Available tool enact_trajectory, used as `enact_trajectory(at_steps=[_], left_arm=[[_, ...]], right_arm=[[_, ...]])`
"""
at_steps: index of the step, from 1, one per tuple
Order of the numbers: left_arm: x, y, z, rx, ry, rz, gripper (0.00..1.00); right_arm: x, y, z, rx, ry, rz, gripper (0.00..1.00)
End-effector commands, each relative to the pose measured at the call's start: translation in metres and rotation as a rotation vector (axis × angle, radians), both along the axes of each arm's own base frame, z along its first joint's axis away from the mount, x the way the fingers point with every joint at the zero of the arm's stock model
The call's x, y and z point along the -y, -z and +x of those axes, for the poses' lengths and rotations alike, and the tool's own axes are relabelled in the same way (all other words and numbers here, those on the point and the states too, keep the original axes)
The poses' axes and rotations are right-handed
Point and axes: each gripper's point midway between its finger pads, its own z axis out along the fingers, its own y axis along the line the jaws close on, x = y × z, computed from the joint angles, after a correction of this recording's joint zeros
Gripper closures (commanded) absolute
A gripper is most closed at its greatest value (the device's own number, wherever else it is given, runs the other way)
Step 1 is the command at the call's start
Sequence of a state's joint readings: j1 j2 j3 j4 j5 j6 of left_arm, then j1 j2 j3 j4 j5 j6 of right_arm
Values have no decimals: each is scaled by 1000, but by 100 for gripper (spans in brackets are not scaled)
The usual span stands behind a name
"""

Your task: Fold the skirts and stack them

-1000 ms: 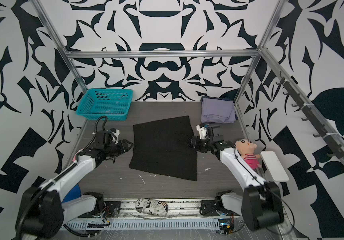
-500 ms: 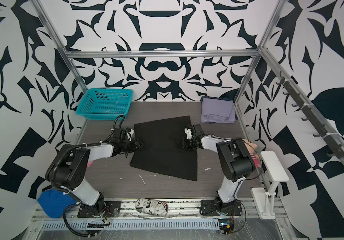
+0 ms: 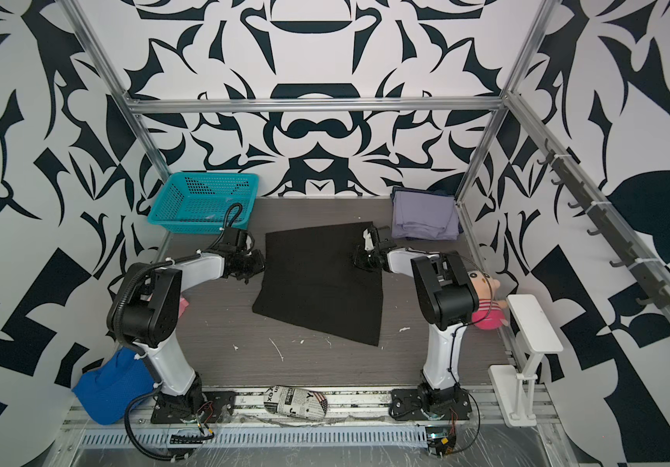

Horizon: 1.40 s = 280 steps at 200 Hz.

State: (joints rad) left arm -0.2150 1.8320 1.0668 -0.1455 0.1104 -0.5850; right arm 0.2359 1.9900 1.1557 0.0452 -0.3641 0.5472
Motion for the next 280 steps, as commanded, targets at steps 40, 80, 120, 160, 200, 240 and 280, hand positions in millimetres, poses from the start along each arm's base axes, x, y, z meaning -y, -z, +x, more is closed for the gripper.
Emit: enact_trajectory(at_steps=[40,80,120,160,200,240,280], left_arm=[[-32,-37,-3,16,-36,68,57],[-4,-66,-56,47,2,-34,44],[36,-25,-134,-124,25,-164,40],[74,-4,-150,-144,88,-208,32],[100,17,-146,-171,138,-175,27],[91,29,-157,-206,81,-164,68],[78,15,-165,-177,49,-147,98]], right_arm=[[10,-41,40,37,84,37,69],[6,-105,-25,113,24,77,58],[69,-94,-107,46,140,19,47],[119,-67,-152,-82,244,67,38],[133,-61,-158,-73,286,104,38],[132,-63,-163,-84,293,127,38],[143,-59,-174,-108,319,94,36]])
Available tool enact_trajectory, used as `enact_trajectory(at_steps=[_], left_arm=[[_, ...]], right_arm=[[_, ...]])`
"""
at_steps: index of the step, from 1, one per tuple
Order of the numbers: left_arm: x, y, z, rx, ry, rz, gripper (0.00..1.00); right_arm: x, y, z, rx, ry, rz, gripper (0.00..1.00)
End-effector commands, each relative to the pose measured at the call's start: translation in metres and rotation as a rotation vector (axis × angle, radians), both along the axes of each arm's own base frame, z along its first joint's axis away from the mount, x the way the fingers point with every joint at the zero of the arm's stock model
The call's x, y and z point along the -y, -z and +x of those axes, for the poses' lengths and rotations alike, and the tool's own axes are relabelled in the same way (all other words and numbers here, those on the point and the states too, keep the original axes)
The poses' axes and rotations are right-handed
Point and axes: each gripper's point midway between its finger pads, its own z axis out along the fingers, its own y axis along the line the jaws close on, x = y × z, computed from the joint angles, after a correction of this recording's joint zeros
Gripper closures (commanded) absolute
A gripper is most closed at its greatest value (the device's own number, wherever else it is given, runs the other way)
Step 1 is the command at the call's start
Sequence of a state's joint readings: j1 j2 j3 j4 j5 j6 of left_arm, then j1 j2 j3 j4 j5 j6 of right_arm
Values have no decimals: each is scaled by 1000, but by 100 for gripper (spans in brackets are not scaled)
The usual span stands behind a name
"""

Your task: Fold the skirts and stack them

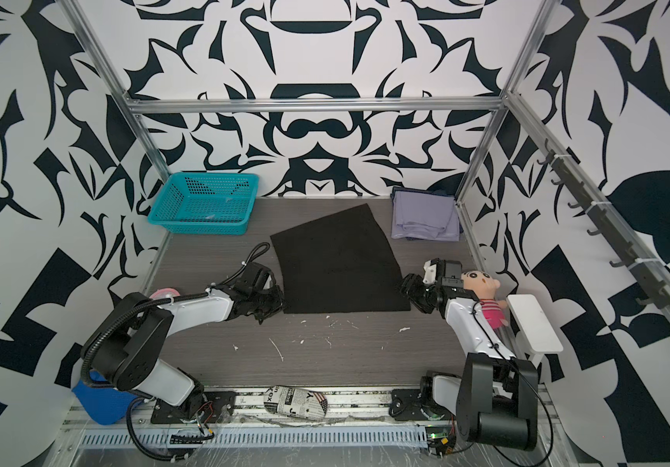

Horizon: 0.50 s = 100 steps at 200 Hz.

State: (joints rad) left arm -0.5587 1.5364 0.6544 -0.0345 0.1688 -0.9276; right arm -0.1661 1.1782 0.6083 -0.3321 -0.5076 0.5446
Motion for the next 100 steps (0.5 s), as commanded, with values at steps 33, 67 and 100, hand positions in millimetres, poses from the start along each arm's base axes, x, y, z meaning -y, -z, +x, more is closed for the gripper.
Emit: enact_trajectory(at_steps=[33,67,100], left_arm=[[-19,1,-19,-19,-28,41,100],[-48,4,-29,-55,-78,90,100],[-75,4,-35,-59,-122,141,100]], right_arm=[[10,-2,-4,1,22,14,36],[-3,8,-16,-74,-18,87,37],[-20,27,-40,-171,-80,141,36]])
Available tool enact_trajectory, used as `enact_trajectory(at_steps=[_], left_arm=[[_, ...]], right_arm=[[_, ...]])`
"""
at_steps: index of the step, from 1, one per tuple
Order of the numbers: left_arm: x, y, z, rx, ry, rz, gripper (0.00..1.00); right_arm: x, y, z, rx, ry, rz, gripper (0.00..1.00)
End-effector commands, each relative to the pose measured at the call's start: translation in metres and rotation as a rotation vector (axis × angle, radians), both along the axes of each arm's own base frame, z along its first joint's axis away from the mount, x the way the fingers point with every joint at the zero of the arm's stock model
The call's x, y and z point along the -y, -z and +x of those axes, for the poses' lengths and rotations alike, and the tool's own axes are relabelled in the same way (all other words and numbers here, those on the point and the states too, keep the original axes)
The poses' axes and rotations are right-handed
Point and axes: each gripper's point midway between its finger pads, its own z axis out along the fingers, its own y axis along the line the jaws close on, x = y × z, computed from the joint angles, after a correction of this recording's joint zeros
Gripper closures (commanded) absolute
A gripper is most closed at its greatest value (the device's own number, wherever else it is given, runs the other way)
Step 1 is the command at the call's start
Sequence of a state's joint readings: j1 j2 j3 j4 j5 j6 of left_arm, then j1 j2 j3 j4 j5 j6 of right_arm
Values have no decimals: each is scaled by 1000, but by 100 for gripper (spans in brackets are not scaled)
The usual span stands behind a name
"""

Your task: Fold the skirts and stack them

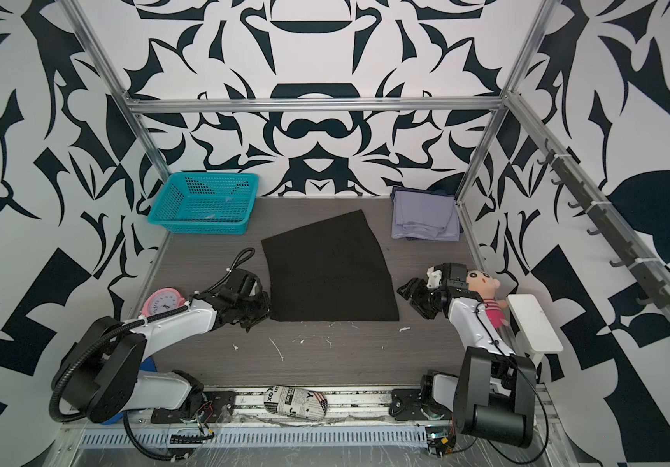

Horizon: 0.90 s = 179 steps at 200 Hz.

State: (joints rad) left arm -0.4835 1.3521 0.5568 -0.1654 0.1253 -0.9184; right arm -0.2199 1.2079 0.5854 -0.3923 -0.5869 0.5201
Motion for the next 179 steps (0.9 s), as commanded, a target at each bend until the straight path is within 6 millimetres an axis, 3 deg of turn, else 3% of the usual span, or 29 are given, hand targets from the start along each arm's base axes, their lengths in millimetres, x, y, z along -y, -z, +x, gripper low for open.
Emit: enact_trajectory(at_steps=[1,36,96,118,160,171,179], left_arm=[[-28,9,-15,-45,-36,83,100],[-50,7,-15,-29,-103,101,100],[-55,14,-18,-40,-115,121,100],[-55,10,-17,-30,-113,118,100],[-55,6,-15,-17,-102,121,100],[-55,4,-15,-16,-102,121,100],[-55,3,-16,-17,-100,122,100]], right_arm=[[-20,12,-24,-88,-80,69,36],[-60,40,-55,-206,-209,83,36],[-88,48,-67,-234,-269,144,37],[-85,47,-66,-222,-272,111,42],[-91,40,-52,-190,-262,154,70],[-91,37,-51,-187,-264,154,90],[-91,34,-50,-177,-261,151,100]])
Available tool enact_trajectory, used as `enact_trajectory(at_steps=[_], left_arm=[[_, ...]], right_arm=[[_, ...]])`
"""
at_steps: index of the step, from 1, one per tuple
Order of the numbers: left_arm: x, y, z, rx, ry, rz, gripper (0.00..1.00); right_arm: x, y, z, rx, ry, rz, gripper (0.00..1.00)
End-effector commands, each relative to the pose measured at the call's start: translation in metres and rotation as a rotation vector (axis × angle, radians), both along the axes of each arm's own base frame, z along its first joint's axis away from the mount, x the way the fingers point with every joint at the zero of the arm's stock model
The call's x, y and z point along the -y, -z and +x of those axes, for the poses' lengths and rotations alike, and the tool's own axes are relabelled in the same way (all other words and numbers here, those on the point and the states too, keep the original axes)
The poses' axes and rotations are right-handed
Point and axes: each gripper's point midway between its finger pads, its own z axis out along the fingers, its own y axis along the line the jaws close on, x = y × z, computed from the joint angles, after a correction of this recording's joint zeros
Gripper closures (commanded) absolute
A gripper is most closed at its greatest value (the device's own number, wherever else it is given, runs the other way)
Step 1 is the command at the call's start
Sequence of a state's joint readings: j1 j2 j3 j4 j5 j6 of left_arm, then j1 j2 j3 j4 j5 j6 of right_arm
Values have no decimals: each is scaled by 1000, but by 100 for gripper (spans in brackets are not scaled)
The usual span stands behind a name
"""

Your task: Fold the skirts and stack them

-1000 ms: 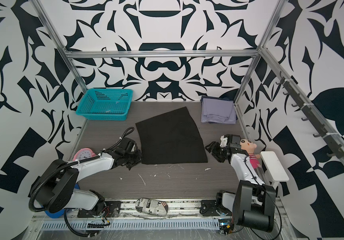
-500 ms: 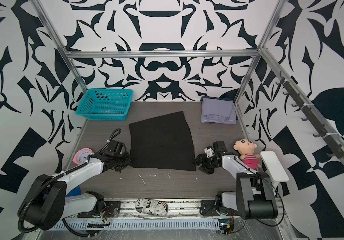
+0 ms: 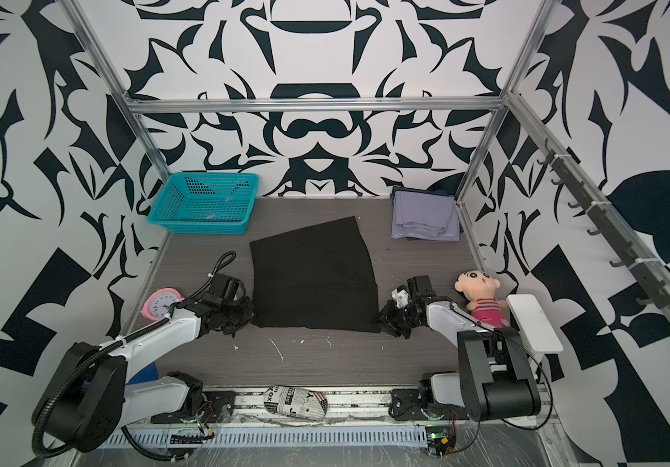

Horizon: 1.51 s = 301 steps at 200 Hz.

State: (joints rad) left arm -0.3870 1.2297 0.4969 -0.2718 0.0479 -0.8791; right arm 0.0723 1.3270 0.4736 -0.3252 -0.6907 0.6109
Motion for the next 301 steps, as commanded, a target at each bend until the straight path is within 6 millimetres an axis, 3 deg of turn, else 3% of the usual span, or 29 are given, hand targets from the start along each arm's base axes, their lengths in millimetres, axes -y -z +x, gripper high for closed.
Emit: enact_trajectory(at_steps=[1,45,87,111,147,196,218,238,244,301], left_arm=[[-7,1,-7,-21,-1,27,100],[-6,-10,-19,-28,0,-3,100],[-6,-6,-37,-54,-12,-45,100],[-1,-18,-39,-44,9,-76,100],[2,-65,-16,96,36,-87,100],[-7,-120,37,223,-21,-153,100],[-12,-125,67,229,-25,-161,100],[-12,-121,90,215,0,-147,100],[-11,-112,97,190,6,-138,100],[-20,-93,144,156,31,-79,100]], right_arm=[[-3,-12,8,33,3,16,100],[-3,-40,0,66,23,30,100],[-1,-35,-26,38,51,44,100],[-1,-63,-13,122,65,47,100],[-2,-141,49,339,57,43,100],[-2,-211,150,566,55,-12,100],[-8,-214,198,614,50,-16,100],[-19,-213,235,635,43,-30,100],[-22,-214,246,643,42,-27,100],[-32,-186,318,618,59,-32,100]])
